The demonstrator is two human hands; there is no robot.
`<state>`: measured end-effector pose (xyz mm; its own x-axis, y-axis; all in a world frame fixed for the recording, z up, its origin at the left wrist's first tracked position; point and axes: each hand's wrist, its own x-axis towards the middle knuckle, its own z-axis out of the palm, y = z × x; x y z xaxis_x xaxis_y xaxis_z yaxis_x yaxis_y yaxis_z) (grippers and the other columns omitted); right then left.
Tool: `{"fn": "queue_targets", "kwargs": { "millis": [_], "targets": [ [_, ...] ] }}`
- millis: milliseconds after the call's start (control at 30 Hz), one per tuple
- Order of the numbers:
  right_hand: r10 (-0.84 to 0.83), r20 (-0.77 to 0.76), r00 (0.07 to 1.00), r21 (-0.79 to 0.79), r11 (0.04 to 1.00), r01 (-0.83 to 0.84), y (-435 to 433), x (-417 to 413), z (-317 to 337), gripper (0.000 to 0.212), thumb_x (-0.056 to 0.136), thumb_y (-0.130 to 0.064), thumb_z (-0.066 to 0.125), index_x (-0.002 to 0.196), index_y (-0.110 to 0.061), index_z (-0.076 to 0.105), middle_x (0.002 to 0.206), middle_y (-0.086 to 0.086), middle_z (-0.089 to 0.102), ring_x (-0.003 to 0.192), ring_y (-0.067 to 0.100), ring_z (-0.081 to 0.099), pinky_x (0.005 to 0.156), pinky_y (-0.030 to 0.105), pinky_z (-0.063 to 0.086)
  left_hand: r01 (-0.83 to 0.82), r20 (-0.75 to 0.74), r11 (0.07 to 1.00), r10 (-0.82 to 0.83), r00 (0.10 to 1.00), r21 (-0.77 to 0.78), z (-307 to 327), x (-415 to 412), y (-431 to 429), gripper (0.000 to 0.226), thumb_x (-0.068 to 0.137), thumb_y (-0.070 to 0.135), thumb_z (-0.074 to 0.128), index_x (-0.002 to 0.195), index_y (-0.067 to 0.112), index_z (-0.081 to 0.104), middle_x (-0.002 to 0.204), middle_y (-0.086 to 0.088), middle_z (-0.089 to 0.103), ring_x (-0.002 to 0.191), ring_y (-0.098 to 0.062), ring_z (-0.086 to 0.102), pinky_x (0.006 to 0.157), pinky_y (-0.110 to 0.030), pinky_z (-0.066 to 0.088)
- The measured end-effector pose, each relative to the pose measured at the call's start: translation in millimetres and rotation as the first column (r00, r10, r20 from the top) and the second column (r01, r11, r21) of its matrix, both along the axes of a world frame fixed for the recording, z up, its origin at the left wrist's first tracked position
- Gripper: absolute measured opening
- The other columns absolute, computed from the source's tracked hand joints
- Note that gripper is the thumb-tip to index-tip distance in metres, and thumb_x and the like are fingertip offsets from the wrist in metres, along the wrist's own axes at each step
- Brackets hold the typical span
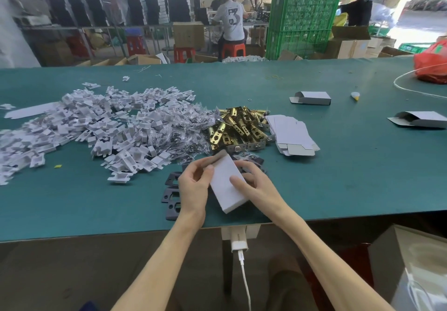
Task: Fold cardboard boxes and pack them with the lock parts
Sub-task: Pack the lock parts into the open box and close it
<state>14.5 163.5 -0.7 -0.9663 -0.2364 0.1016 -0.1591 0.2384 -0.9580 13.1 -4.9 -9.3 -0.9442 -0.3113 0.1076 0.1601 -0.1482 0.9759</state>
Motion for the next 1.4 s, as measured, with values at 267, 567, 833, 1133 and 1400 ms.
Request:
{"fn": "queue_targets", "kwargs": {
  "millis": [267, 567, 833, 1133, 1400],
  "targets": [
    [-0.048, 0.019, 0.999, -0.226, 0.973, 0.051, 7, 4, 3, 0.042, 0.085, -0.038, 0.074, 0.127, -0.035, 0.068, 0.097, 0.003, 0.076, 0.076, 0.007, 0.067, 0.058, 0.018, 0.048, -0.014, 0.011, 0.999, 0.014, 1.000, 0.053, 2, 0, 3, 0.020, 0.097, 0.037, 0.071, 0.098, 0.017, 0.067, 0.098, -0.003, 0.070, 0.093, -0.021, 0.064, 0.084, -0.041, 0.054],
    [-0.305, 0.171, 0.937, -0.458, 0.817, 0.350, 12, 1, -1, 0.044, 0.078, -0.041, 0.083, 0.110, -0.016, 0.067, 0.103, 0.003, 0.074, 0.089, 0.013, 0.069, 0.075, 0.030, 0.058, 0.219, 0.010, 0.972, -0.221, 0.975, 0.080, 5, 5, 4, 0.047, 0.085, 0.050, 0.069, 0.114, 0.013, 0.068, 0.106, -0.004, 0.077, 0.100, -0.021, 0.073, 0.076, -0.034, 0.063],
    [-0.283, 0.129, 0.950, -0.395, 0.864, 0.311, 11, 2, -1, 0.033, 0.085, -0.047, 0.073, 0.108, -0.025, 0.068, 0.107, 0.004, 0.070, 0.094, 0.016, 0.067, 0.076, 0.033, 0.057, 0.242, 0.009, 0.970, -0.242, 0.970, 0.025, 1, 4, 1, 0.040, 0.088, 0.042, 0.074, 0.125, 0.027, 0.074, 0.118, -0.005, 0.075, 0.111, -0.022, 0.070, 0.089, -0.044, 0.062],
    [-0.252, 0.156, 0.955, -0.409, 0.864, 0.295, 11, 2, 0, 0.041, 0.083, -0.050, 0.070, 0.111, -0.021, 0.065, 0.108, 0.007, 0.068, 0.091, 0.014, 0.065, 0.076, 0.031, 0.056, 0.219, 0.032, 0.976, -0.219, 0.975, 0.009, -1, 1, 2, 0.034, 0.097, 0.037, 0.067, 0.128, 0.026, 0.074, 0.123, 0.005, 0.075, 0.105, -0.016, 0.069, 0.090, -0.046, 0.060],
    [-0.210, 0.174, 0.962, -0.434, 0.861, 0.266, 11, 1, 0, 0.040, 0.083, -0.048, 0.071, 0.111, -0.020, 0.064, 0.103, 0.003, 0.068, 0.086, 0.010, 0.066, 0.070, 0.026, 0.055, 0.222, 0.029, 0.975, -0.221, 0.975, -0.004, -1, 0, 1, 0.032, 0.102, 0.031, 0.063, 0.132, 0.023, 0.071, 0.125, 0.014, 0.074, 0.108, -0.014, 0.070, 0.094, -0.045, 0.060]
  ]
}}
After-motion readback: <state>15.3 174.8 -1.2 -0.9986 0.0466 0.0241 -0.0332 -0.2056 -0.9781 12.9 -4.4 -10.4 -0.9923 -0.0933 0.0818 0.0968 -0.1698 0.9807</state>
